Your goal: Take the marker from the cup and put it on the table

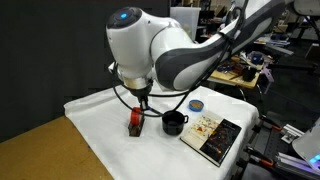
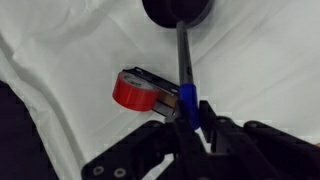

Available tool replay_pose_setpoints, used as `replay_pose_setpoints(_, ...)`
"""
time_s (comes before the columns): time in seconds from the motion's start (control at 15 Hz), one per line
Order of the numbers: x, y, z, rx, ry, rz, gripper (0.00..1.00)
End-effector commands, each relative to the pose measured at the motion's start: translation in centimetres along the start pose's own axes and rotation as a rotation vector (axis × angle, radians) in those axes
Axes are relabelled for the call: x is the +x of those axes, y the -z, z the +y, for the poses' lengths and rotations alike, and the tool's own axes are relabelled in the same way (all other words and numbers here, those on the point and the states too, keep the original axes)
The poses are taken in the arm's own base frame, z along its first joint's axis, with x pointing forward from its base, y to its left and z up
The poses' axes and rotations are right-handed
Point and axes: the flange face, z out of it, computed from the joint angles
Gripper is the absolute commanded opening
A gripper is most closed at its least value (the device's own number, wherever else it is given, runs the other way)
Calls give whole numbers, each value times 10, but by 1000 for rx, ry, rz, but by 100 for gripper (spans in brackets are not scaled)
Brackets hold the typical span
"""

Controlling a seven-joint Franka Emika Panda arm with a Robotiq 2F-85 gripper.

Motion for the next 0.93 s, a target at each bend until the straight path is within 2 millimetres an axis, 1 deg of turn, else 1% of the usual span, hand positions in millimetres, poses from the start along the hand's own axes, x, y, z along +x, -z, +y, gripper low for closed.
replay_pose_setpoints(0.0,-10,-26,-24,12,91,-49,4)
replay_pose_setpoints(0.13,-15,-44,-39,23,126,-83,4)
replay_pose_setpoints(0.2,-17,-49,-45,26,144,-93,4)
replay_pose_setpoints(0.33,-18,-54,-54,28,178,-104,4)
replay_pose_setpoints(0.4,-17,-53,-58,25,196,-102,4)
replay_pose_setpoints(0.67,-10,-39,-71,10,244,-81,4)
replay_pose_setpoints(0.87,-6,-32,-76,1,262,-68,4)
